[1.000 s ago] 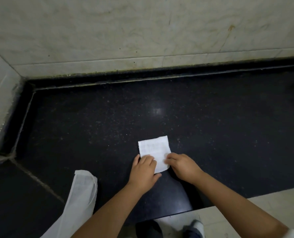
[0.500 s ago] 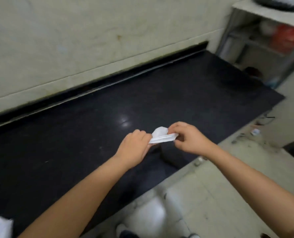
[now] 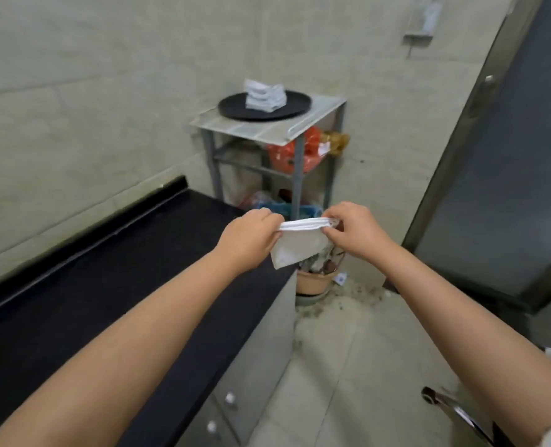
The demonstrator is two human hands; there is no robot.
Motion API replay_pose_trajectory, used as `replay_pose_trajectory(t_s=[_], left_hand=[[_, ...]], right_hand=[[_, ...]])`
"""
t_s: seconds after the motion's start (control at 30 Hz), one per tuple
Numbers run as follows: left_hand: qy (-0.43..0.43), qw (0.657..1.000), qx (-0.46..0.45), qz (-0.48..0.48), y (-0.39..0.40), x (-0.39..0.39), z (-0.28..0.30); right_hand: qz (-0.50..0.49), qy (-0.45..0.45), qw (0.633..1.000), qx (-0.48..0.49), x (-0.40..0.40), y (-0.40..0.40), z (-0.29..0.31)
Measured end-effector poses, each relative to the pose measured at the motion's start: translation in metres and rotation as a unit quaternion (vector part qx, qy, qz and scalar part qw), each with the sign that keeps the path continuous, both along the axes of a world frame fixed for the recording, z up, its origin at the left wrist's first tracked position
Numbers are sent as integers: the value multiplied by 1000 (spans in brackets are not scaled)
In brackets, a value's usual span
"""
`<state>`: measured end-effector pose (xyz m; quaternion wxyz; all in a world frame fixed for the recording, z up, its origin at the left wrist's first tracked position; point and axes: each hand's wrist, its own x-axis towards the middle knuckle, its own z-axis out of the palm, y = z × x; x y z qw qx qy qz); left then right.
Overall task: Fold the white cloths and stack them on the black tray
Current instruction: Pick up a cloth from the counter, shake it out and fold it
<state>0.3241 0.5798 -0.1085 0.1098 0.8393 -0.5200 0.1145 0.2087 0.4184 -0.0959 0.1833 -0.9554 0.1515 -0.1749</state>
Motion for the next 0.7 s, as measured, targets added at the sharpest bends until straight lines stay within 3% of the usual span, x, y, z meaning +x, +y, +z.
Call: replay_pose_trajectory(t_s=[0.33, 0.6, 0.7], left_hand=[[60, 990, -127, 22, -145, 162, 82], [204, 941, -257, 84, -213, 282, 118], [160, 947, -250, 120, -239, 317, 132]], right_hand=[[30, -29, 999, 15, 168, -147, 90], [75, -27, 995, 51, 311, -221, 136], [99, -15, 995, 25, 368, -249, 150]])
